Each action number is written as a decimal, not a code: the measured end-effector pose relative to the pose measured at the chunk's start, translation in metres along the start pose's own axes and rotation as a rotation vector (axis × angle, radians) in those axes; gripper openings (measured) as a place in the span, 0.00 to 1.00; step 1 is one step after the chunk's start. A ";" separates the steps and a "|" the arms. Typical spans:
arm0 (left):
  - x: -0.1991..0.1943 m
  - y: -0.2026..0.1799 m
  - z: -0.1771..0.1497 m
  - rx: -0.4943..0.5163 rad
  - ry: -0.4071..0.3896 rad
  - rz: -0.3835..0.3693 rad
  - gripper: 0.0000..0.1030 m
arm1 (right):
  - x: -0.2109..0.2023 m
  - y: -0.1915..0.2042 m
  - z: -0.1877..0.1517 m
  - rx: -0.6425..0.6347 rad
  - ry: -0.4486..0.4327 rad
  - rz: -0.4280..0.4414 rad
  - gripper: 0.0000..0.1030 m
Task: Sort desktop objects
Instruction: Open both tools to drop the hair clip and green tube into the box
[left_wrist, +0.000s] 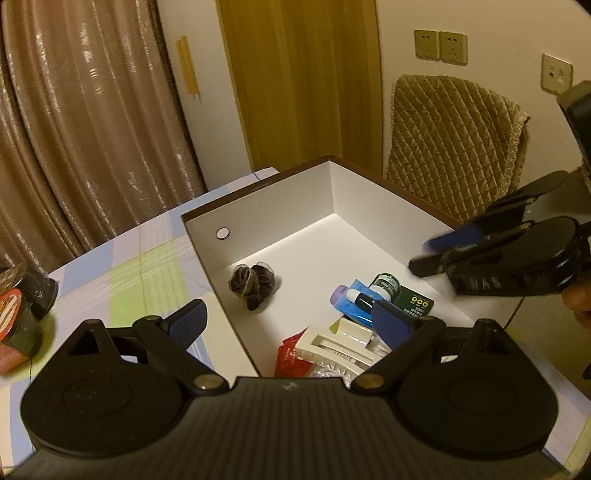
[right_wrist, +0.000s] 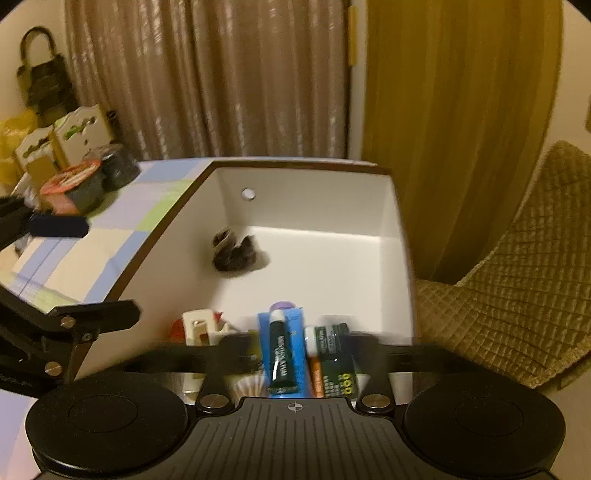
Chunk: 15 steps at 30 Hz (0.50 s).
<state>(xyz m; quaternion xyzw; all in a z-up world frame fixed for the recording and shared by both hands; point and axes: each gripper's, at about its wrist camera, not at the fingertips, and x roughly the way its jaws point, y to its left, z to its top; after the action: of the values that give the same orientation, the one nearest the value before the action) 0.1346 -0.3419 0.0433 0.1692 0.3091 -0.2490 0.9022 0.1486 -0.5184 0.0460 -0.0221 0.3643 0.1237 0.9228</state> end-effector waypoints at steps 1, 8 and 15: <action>-0.002 0.001 -0.001 -0.006 -0.001 0.006 0.91 | -0.004 0.000 -0.001 0.002 -0.032 -0.005 0.99; -0.012 0.005 -0.007 -0.045 0.001 0.049 0.91 | -0.010 0.001 0.002 -0.024 -0.046 0.006 0.99; -0.020 0.003 -0.011 -0.074 0.010 0.075 0.95 | -0.015 0.000 0.001 -0.019 -0.046 0.010 1.00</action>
<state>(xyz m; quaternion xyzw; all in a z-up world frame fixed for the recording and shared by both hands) 0.1174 -0.3277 0.0482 0.1483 0.3162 -0.2025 0.9149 0.1386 -0.5214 0.0571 -0.0262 0.3418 0.1320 0.9301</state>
